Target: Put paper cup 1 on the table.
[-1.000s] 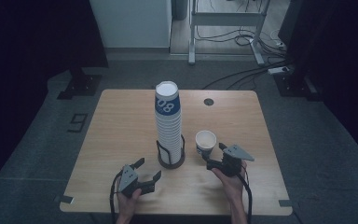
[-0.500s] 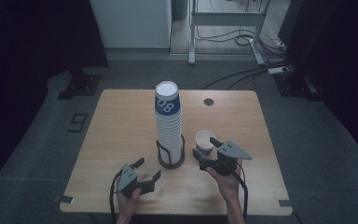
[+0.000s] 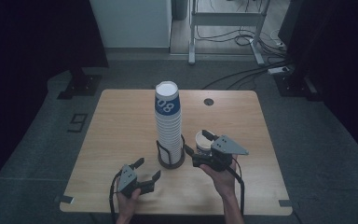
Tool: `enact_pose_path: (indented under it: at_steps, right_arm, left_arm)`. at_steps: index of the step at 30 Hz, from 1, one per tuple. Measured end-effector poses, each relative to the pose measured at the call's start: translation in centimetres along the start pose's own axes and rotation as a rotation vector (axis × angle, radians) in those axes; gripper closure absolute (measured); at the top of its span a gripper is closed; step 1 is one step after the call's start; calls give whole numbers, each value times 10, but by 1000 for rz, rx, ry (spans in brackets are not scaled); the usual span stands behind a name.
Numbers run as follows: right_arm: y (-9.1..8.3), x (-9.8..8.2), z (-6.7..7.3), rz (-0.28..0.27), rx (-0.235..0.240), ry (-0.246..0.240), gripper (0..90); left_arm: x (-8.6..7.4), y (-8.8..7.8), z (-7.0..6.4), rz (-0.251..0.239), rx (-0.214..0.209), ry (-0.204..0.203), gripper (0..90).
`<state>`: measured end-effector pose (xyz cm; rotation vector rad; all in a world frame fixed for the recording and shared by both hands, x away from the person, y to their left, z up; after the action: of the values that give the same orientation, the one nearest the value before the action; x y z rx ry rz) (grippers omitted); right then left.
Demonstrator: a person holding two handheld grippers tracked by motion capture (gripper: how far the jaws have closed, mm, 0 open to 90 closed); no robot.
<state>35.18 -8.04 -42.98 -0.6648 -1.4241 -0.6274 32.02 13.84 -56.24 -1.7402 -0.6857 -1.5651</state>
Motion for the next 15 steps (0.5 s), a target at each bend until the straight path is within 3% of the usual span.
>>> enact_pose_path:
  at_steps: [10,15]
  right_arm:
    - [3,36,16,-73,60,-5,128]
    - [11,48,22,-76,75,-24,128]
  left_arm:
    - [0,0,0,2,-2,4,145]
    - [0,0,0,2,-2,4,146]
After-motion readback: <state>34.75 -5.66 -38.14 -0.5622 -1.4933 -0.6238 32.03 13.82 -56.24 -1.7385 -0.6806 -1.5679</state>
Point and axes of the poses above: each handheld gripper's, and its own axes: y roughly forward along the jaws, x roughly out of its top, z roughly to its left, the point moved 7 cm from there along y, roughly forward along the jaws, and after that the axes turned 6 degrees about -z, right-handed, at the moved point
